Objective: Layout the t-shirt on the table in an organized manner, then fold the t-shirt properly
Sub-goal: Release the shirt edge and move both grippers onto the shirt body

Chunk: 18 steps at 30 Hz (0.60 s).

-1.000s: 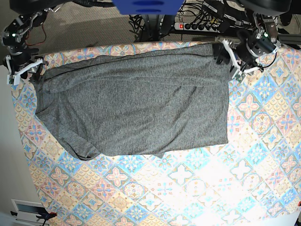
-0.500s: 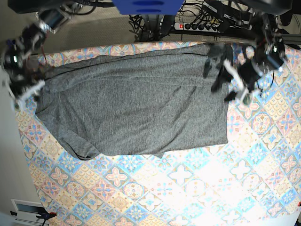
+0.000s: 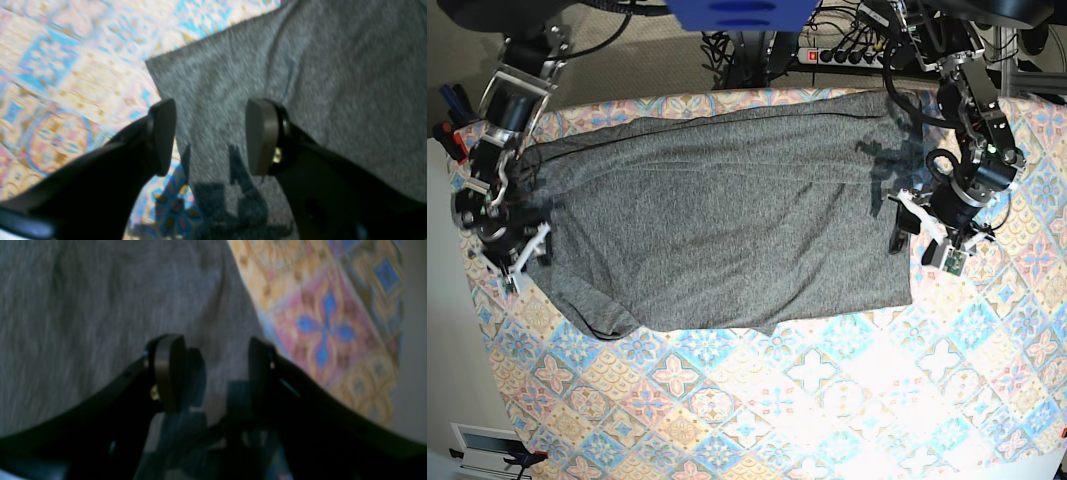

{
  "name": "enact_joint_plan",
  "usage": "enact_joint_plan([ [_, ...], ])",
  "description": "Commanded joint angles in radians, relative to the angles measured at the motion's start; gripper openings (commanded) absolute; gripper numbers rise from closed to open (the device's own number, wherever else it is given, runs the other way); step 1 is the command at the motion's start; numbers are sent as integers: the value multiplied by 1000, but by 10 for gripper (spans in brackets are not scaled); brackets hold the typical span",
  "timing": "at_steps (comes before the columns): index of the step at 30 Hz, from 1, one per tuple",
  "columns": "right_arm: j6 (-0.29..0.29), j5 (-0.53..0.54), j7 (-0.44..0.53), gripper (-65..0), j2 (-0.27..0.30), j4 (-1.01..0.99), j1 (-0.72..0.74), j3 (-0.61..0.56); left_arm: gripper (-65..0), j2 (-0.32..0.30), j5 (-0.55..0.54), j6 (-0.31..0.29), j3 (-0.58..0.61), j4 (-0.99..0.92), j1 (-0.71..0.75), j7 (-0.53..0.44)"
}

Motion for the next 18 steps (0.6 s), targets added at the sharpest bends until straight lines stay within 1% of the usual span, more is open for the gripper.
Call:
enact_joint_plan([
  [1, 0, 20, 59, -359, 18, -20, 69, -30, -319, -10, -12, 0, -2, 8, -15, -22],
  [4, 0, 20, 146, -359, 21, -141, 176, -116, -319, -10, -11, 1, -2, 2, -12, -22],
  [7, 0, 19, 219, -359, 35, -224, 225, -180, -319, -9, -9, 3, -2, -27, -18, -28],
  [9, 0, 19, 275, -359, 46, -287, 247, -223, -319, -10, 5, 3, -2, -72, -44, -68],
  [12, 0, 19, 352, -359, 61, -376, 279, -257, -317, -10, 89, 3, -2, -167, -101, -124],
  [15, 0, 19, 433, -359, 66, -493, 331, -278, -318, -9, 183, 3, -2, -259, -182, -133],
  [18, 0, 19, 530, -359, 74, -614, 380, -309, -318, -9, 218, 1, -2, -280, -211, -139],
])
